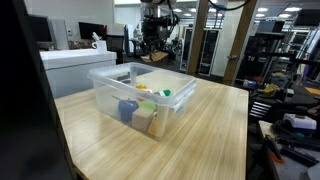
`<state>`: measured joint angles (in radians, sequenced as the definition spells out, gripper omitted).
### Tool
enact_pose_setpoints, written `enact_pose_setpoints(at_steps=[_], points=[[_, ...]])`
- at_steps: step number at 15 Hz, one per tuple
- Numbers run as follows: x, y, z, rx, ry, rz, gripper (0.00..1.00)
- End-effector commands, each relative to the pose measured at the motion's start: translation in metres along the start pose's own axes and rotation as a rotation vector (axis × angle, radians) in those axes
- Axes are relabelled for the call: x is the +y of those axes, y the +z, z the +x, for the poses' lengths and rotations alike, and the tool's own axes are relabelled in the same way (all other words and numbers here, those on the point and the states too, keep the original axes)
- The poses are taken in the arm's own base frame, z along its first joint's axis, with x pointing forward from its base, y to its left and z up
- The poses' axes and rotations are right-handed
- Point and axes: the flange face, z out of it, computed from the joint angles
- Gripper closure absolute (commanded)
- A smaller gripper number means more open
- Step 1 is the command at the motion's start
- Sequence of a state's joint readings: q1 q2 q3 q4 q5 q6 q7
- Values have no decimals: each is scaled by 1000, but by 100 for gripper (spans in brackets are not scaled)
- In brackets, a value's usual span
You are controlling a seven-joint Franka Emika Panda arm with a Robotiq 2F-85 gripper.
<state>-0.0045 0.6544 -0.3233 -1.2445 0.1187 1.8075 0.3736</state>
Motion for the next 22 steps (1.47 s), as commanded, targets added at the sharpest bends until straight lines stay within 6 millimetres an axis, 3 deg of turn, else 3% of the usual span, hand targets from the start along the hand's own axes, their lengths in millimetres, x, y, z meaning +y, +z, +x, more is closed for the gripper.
enact_pose_setpoints(at_steps=[1,5,9,10,13,16,18,20,21,22], points=[[-21,-39,-64,31,-209,15,95],[-45,-64,-133,28,-428,54,95],[-48,-53,-195,21,-661,94,95],[-46,-44,-205,25,-695,97,64],[-28,-19,-234,40,-753,111,50],[-13,-12,-247,52,-780,115,31],[0,-34,-239,61,-735,125,16],[20,-70,-213,112,-632,157,3],[31,-84,-200,143,-584,153,2],[12,-60,-212,119,-652,136,15]])
